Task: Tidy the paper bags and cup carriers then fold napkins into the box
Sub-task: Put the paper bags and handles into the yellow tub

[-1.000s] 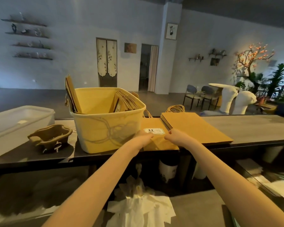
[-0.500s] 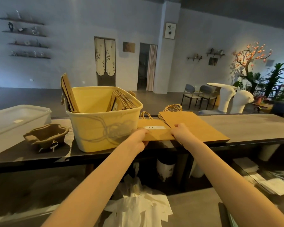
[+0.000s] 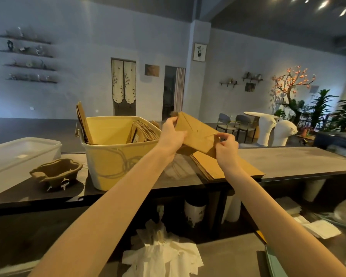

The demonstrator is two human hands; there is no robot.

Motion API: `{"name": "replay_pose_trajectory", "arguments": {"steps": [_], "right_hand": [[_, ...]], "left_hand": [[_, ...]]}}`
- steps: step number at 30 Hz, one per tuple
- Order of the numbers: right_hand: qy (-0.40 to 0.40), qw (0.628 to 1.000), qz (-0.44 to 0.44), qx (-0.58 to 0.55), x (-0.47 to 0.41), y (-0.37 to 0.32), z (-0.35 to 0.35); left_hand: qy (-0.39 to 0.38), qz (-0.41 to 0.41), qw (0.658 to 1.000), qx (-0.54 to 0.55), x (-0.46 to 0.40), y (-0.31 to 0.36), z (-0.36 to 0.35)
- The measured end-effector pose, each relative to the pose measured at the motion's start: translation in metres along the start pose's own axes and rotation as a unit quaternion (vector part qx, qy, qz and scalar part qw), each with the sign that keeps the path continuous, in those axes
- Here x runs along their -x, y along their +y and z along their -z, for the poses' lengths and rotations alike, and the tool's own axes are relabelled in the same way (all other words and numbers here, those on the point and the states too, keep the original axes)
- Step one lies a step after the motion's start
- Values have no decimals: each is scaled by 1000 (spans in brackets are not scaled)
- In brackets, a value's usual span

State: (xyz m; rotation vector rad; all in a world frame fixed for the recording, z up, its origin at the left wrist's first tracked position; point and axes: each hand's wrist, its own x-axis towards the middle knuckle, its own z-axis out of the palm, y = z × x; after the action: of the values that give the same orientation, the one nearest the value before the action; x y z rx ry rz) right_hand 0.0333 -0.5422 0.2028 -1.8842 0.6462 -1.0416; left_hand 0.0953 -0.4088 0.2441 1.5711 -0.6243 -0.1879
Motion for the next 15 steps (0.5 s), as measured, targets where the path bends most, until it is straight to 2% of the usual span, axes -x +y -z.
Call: {"name": "replay_pose_trajectory", "arguments": {"steps": [6,9,12,15], "right_hand": [[50,996,65,-20,20,-39,12],[88,985,124,77,25,-52,11],[116,953,236,149,29,-68,7],[87,902,368,209,24,-86,0]], "left_hand": [[17,-147,987,-59,5,28,18],[61,-190,976,-85,4,39,34],[111,-214,962,-132,3,44,52],[134,-246,942,-186,4,48,69]]}}
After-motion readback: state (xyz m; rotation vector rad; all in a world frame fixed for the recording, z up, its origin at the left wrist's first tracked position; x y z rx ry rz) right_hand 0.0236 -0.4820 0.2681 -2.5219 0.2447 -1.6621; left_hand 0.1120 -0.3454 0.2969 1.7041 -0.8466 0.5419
